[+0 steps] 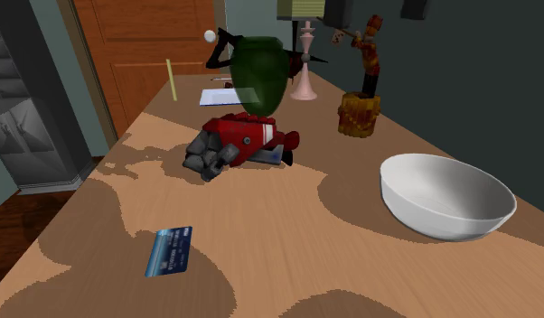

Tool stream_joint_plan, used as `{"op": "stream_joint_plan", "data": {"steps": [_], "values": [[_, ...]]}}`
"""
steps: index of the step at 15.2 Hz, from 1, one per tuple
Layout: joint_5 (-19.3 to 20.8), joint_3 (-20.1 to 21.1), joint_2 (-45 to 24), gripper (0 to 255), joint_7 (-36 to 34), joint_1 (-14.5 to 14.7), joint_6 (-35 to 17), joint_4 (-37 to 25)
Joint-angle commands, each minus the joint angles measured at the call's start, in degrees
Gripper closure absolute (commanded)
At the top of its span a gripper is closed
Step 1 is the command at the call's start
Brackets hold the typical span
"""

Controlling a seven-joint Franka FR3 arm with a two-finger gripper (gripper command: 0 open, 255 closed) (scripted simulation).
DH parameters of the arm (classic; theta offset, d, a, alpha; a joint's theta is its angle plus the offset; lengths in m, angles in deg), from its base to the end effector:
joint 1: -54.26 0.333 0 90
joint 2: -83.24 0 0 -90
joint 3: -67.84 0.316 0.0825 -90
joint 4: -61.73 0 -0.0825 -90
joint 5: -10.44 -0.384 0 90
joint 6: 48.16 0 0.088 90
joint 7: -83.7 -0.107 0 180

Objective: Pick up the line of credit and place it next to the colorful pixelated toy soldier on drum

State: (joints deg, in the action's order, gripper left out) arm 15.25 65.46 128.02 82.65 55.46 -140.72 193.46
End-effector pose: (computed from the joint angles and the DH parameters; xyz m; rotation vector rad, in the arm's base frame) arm 0.3130 -0.0197 0.6202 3.0833 -0.0442 0.1507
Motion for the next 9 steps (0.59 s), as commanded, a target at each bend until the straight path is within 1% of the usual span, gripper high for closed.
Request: {"op": "stream_joint_plan", "data": {"steps": [1, 5, 9], "values": [[0.0, 0.0, 0.0, 0, 0.0, 0.0, 0.0, 0.0], [-1.6, 4.1, 3.2, 0, -6.7, 0.2, -9.7, 9.1], [-3.0, 8.9, 4.0, 0, -13.7, 0.5, -20.1, 16.5]]}}
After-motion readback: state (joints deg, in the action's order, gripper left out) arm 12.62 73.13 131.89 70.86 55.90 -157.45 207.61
